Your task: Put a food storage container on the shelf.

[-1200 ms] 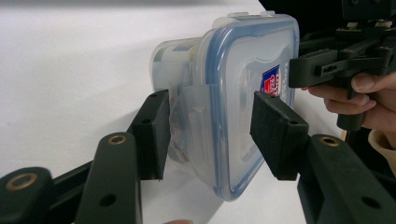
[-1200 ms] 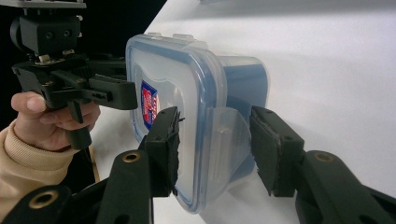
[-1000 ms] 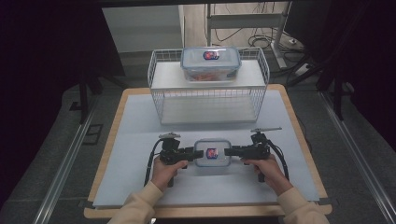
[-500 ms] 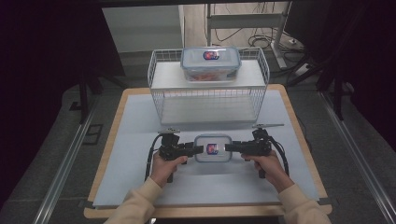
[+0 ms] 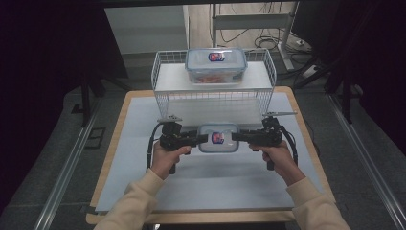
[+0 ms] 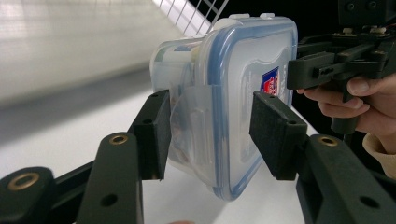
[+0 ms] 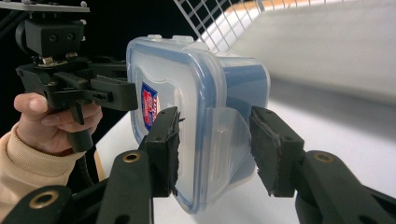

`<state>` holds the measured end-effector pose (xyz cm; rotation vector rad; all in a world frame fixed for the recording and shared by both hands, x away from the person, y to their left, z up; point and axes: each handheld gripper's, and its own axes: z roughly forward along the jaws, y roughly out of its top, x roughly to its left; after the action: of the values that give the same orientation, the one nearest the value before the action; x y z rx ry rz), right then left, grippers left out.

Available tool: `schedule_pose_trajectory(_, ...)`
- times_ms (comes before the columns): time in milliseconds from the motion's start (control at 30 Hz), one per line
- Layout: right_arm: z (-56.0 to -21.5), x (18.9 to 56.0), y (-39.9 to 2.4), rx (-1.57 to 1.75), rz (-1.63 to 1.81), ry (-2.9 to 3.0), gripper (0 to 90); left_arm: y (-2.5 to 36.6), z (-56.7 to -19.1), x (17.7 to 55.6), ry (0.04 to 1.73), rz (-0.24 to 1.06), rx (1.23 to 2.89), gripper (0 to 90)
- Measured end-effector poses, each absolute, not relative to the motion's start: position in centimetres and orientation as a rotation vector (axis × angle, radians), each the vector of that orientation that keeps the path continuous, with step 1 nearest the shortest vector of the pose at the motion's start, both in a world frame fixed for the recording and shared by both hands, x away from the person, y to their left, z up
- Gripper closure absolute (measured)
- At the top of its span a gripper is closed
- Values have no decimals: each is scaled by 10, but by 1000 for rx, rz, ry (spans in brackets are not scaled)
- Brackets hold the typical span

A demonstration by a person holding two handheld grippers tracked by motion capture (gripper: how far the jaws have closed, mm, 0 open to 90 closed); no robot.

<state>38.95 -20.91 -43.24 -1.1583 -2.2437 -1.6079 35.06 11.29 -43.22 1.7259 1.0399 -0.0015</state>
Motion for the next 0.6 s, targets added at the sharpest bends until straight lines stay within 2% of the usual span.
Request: schedule_pose_trajectory(600,-344,416,-201,-1083,-1741,-2312,536,122,-345,380,946,106,1713,497)
